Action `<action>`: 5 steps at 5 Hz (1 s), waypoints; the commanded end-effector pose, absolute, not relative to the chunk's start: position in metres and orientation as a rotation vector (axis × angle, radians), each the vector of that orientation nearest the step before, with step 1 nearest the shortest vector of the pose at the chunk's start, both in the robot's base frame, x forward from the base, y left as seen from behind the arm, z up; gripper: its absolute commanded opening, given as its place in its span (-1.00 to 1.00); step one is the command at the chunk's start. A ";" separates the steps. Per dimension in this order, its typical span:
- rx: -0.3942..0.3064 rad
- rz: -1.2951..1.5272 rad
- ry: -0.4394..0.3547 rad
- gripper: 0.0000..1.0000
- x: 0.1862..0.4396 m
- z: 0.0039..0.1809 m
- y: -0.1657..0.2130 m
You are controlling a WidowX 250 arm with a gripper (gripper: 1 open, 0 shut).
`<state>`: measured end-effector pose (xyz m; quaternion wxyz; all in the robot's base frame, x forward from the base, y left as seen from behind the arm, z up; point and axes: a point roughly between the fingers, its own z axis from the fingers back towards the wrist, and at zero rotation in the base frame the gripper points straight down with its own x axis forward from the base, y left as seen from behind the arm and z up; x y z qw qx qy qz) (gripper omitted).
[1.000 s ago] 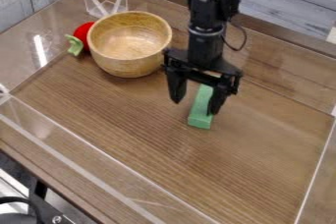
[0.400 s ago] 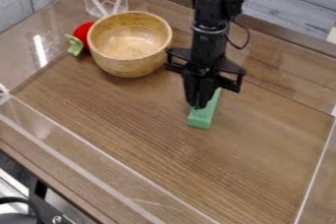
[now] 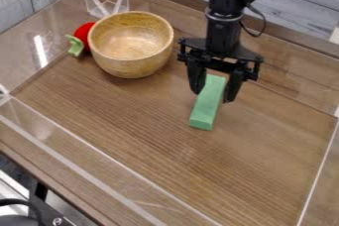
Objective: Put the green block in the brown bowl
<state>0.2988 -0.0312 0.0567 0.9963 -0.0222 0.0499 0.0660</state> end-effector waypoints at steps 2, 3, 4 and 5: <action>-0.056 0.249 0.038 1.00 0.310 0.057 -0.035; -0.053 0.300 0.041 1.00 0.305 0.047 -0.033; -0.043 0.262 0.048 1.00 0.305 0.029 -0.038; -0.037 0.221 0.051 -1.00 0.305 0.023 -0.044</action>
